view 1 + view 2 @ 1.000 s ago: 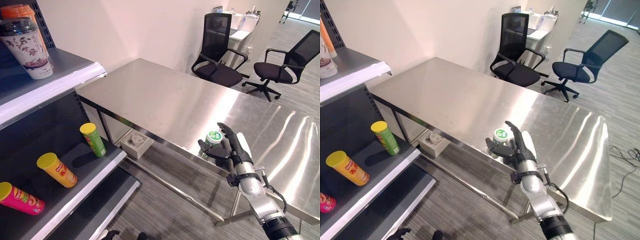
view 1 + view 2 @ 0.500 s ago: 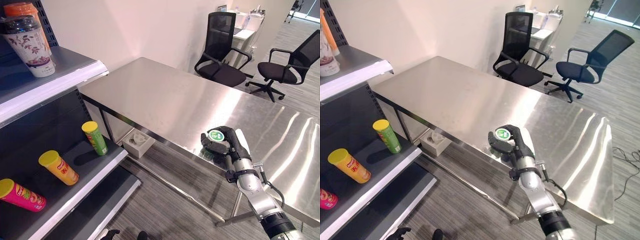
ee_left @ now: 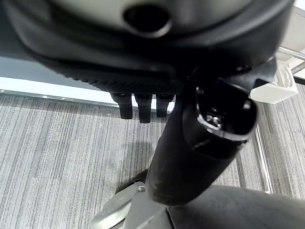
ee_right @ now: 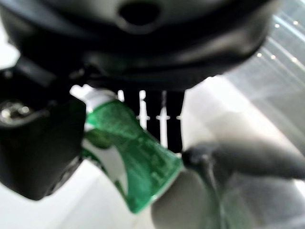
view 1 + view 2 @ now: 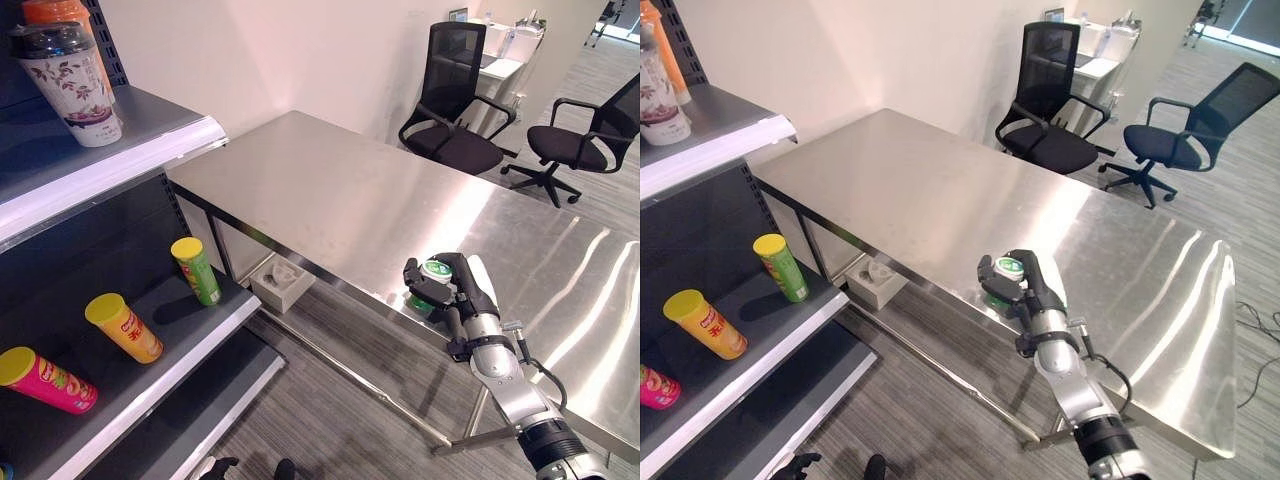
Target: Put the goods on the table back onto the shelves and tidy them up.
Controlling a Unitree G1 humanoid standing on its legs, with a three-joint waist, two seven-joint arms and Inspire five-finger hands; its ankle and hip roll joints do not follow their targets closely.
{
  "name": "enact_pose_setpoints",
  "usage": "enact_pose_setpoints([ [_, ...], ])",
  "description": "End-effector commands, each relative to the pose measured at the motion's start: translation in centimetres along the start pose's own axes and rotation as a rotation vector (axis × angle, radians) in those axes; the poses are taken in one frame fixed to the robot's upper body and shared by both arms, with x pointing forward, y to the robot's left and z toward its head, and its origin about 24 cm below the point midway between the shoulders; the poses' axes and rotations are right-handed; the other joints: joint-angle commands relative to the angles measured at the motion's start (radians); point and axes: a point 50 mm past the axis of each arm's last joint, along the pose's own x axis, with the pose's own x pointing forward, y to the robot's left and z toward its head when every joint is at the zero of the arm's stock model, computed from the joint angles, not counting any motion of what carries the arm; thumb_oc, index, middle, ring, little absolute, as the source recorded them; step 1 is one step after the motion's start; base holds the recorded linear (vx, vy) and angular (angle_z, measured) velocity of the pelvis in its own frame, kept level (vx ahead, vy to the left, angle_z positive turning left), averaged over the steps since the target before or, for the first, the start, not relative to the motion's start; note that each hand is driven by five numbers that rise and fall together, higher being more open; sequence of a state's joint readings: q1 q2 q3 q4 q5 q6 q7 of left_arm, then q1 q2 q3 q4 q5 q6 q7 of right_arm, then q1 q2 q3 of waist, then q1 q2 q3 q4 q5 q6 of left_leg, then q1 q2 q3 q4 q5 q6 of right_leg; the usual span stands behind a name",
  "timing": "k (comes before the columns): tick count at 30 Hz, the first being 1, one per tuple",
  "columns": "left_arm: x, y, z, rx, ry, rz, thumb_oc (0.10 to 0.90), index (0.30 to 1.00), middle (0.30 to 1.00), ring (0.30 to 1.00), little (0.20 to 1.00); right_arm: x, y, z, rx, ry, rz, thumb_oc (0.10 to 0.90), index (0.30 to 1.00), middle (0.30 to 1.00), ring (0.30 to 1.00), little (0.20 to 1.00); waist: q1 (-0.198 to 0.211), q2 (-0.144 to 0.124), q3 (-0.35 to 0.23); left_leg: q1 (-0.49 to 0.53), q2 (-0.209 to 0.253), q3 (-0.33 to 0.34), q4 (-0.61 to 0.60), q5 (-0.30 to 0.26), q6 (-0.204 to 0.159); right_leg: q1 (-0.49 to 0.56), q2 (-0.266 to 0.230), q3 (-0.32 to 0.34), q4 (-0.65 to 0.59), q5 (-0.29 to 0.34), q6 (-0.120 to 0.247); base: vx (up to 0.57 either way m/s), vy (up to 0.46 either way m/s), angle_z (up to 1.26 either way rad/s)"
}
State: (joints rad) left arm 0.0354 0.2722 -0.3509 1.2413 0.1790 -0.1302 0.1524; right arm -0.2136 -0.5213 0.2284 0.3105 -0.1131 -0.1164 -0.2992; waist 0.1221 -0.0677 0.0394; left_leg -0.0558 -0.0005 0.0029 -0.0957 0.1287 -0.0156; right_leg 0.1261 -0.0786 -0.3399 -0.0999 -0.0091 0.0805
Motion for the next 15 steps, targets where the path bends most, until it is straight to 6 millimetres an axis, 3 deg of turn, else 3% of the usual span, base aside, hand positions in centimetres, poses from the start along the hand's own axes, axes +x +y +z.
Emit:
enact_pose_setpoints([
  [1, 0.3, -1.4, 2.7, 0.058, -0.103, -0.033, 0.800, 0.900, 0.900, 0.900, 0.900, 2.2, -2.8, 3.6, -0.027, -0.178, -0.149, 0.400, 0.300, 0.300, 0.300, 0.300, 0.036, -0.004, -0.005, 0.088, 0.013, -0.026, 0.008, -0.159, -0.005, -0.039, -0.046, 0.015, 0.013, 0.014, 0.047, 0.00, 0.000, 0.00],
  [6, 0.4, -1.1, 3.1, 0.065, -0.121, -0.014, 0.800, 0.900, 0.900, 0.900, 0.900, 2.1, -3.7, 4.4, -0.043, -0.225, -0.193, 0.400, 0.300, 0.300, 0.300, 0.300, 0.037, -0.005, -0.004, 0.088, 0.011, -0.027, 0.008, -0.161, -0.005, -0.037, -0.045, 0.014, 0.013, 0.012, 0.047, 0.00, -0.005, 0.04],
  [15, 0.5, 0.0, 3.6, 0.072, -0.156, 0.033, 0.800, 0.900, 0.900, 0.900, 0.900, 1.1, -6.5, 11.0, 0.023, -0.545, -0.321, 0.400, 0.300, 0.300, 0.300, 0.300, 0.034, 0.002, -0.007, 0.096, 0.008, -0.036, 0.008, -0.161, -0.002, -0.025, -0.044, 0.008, 0.020, 0.010, 0.044, -0.01, -0.004, 0.01],
])
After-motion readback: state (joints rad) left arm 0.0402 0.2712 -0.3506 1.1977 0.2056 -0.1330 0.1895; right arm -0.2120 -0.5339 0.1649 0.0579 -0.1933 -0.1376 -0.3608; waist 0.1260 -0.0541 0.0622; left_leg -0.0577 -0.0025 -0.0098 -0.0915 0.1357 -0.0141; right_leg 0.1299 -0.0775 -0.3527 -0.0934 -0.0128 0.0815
